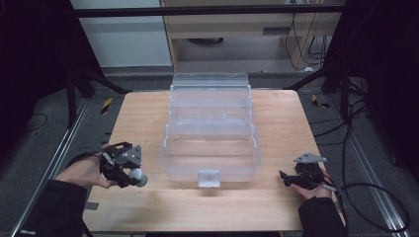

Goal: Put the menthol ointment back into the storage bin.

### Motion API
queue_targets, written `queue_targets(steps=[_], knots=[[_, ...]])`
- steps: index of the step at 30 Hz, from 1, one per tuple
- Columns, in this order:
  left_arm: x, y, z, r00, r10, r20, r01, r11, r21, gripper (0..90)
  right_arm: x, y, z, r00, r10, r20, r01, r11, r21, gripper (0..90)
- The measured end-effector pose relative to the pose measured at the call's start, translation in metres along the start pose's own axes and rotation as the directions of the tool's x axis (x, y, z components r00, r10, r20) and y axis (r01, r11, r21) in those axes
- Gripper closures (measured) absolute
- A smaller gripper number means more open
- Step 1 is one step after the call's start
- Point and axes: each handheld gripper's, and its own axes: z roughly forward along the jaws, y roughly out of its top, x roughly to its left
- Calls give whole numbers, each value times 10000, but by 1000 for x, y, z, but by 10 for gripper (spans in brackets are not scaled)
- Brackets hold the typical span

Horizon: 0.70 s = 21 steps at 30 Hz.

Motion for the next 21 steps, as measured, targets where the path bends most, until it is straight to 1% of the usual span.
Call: queue_targets(steps=[1,2,5,6,7,9,10,12,15,16,18,19,21], knots=[[3,3,-8,10000,-57,-63,56,9999,-140,505,0,0,0,10000,-6,-5,6,10000,4,179],[3,3,-8,10000,-57,-63,56,9999,-140,504,0,0,0,10000,-6,-5,6,10000,4,179],[8,9,-18,9997,-48,-221,42,9996,-266,504,0,0,0,10000,-71,-13,71,10000,10,178],[10,12,-22,9996,50,-285,-58,9996,-291,505,0,0,1,9999,-116,7,116,9999,17,178],[10,14,-24,9996,-8,-292,-2,9994,-341,505,0,0,0,10000,-97,-8,97,10000,17,177],[14,21,-31,9994,100,-341,-114,9991,-414,505,0,0,0,10000,-77,-7,77,10000,20,177],[15,23,-34,9995,49,-321,-63,9990,-436,504,-1,-1,0,10000,-82,-14,82,10000,22,177],[18,28,-39,9993,126,-364,-144,9988,-475,504,-1,-1,0,10000,-97,6,97,9999,45,176],[23,33,-44,9992,91,-399,-114,9983,-565,505,-1,-1,1,10000,-95,-4,95,10000,22,177],[27,36,-46,9993,89,-356,-109,9983,-573,505,-1,0,0,10000,-89,-17,89,10000,36,177],[29,38,-46,9993,115,-348,-136,9980,-618,505,-1,-1,0,9999,-121,-2,121,9999,23,177],[31,42,-47,9996,105,-276,-121,9983,-575,504,-1,0,0,10000,-54,-44,54,10000,19,177],[32,44,-46,9995,146,-267,-161,9983,-565,505,-1,0,0,10000,-41,-43,41,10000,15,177]])
